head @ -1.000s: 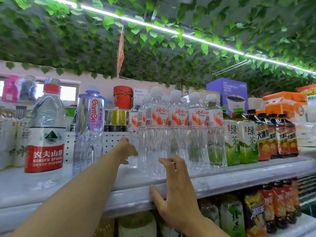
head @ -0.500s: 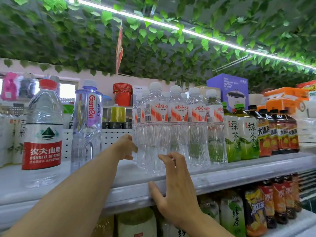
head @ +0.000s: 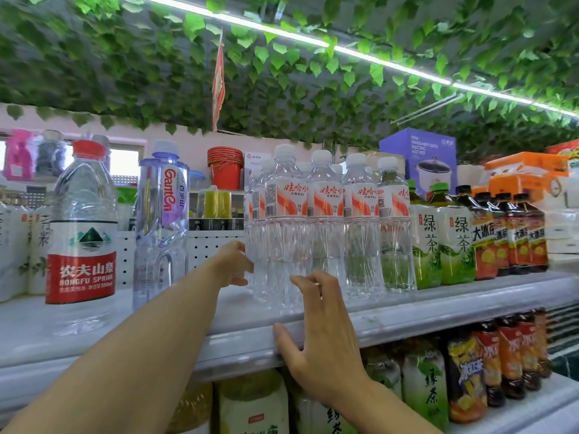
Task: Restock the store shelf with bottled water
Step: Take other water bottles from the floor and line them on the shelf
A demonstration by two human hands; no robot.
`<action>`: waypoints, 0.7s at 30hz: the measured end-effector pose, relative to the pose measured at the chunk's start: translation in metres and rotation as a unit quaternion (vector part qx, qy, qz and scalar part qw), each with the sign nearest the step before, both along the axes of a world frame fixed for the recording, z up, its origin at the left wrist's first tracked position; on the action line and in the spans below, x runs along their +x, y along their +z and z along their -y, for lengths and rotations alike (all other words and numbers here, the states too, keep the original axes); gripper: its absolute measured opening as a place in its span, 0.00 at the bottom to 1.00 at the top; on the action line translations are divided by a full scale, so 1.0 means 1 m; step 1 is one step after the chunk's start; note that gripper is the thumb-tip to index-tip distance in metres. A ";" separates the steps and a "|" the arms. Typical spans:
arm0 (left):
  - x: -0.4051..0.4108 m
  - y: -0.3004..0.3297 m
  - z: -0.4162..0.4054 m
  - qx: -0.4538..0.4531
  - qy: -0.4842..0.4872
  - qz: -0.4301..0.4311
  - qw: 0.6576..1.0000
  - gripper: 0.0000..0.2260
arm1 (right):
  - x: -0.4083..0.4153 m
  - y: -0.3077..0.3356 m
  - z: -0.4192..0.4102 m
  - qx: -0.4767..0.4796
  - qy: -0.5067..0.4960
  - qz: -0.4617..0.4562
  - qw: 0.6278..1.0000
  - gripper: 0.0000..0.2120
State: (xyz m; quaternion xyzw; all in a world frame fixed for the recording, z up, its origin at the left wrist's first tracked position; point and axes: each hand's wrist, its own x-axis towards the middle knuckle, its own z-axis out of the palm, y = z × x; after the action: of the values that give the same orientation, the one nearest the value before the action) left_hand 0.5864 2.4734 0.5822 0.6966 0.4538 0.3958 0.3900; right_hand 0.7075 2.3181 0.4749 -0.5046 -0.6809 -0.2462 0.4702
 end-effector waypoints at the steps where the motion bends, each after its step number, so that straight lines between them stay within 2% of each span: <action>1: 0.000 0.001 0.002 -0.004 0.001 0.003 1.000 0.16 | 0.000 0.000 0.001 0.001 0.000 0.000 1.000 0.27; 7: -0.004 0.001 0.012 -0.020 0.003 0.013 1.000 0.19 | 0.000 0.004 0.007 -0.023 0.005 0.000 1.000 0.27; 11: -0.001 -0.002 0.039 -0.025 0.070 0.047 0.996 0.20 | -0.001 0.004 0.013 -0.045 0.005 -0.005 0.999 0.27; 14: -0.010 -0.002 0.057 0.031 0.113 0.057 0.991 0.20 | -0.003 0.003 0.021 -0.068 -0.012 -0.020 0.997 0.30; 16: -0.018 -0.003 0.073 0.054 0.125 -0.010 0.991 0.21 | -0.007 0.002 0.029 -0.069 -0.026 -0.040 0.996 0.31; 19: -0.029 -0.004 0.102 0.101 0.101 0.027 0.989 0.25 | -0.011 -0.002 0.040 -0.067 -0.040 -0.061 0.995 0.32; 21: -0.036 -0.008 0.129 0.147 0.088 0.055 0.984 0.24 | -0.016 -0.010 0.051 -0.075 -0.048 -0.065 0.994 0.32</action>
State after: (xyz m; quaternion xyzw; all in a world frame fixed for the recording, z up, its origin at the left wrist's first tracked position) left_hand 0.5501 2.3441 0.5744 0.6810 0.4282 0.5287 0.2709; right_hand 0.6912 2.2675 0.4654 -0.5854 -0.6403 -0.1831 0.4623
